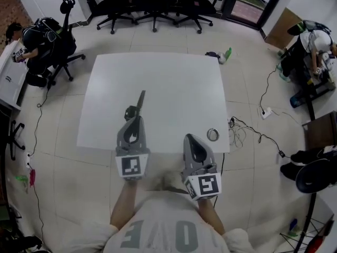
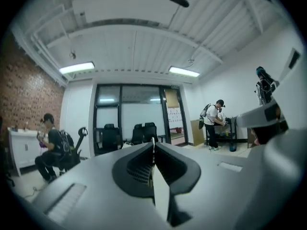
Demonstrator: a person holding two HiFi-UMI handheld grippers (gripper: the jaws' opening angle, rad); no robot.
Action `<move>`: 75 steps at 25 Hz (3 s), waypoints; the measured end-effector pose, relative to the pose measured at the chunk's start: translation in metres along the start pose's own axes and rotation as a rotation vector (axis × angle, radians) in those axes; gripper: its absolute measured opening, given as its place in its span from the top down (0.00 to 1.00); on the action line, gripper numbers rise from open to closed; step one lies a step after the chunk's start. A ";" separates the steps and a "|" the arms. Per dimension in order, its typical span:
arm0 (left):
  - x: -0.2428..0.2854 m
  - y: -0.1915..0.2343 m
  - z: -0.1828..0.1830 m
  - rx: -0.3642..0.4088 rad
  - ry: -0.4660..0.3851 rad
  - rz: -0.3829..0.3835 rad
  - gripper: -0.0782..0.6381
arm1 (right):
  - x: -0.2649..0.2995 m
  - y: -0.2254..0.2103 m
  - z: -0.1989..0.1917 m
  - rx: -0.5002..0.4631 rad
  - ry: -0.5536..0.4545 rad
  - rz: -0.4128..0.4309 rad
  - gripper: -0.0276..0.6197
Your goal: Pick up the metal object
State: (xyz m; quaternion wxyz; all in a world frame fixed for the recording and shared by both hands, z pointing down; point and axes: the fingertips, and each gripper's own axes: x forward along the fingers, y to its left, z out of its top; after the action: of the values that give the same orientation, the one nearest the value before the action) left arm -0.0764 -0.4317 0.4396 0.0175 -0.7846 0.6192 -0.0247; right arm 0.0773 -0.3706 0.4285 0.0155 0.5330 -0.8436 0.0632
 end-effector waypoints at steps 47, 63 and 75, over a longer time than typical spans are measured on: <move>-0.425 -0.086 0.031 -0.092 -0.136 -0.098 0.88 | -0.396 0.158 -0.087 0.204 -0.083 -0.199 0.94; -0.587 -0.116 0.086 -0.088 -0.224 -0.105 0.88 | -0.492 0.258 -0.050 0.145 -0.136 -0.039 0.94; -0.614 -0.108 0.078 -0.070 -0.208 -0.085 0.88 | -0.502 0.286 -0.046 0.113 -0.132 -0.008 0.94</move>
State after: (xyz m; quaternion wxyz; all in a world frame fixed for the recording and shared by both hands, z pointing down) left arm -0.1088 0.1902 0.3577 0.0533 -0.8086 0.5808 0.0778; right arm 0.0343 0.2061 0.4012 -0.0697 0.5392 -0.8359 0.0753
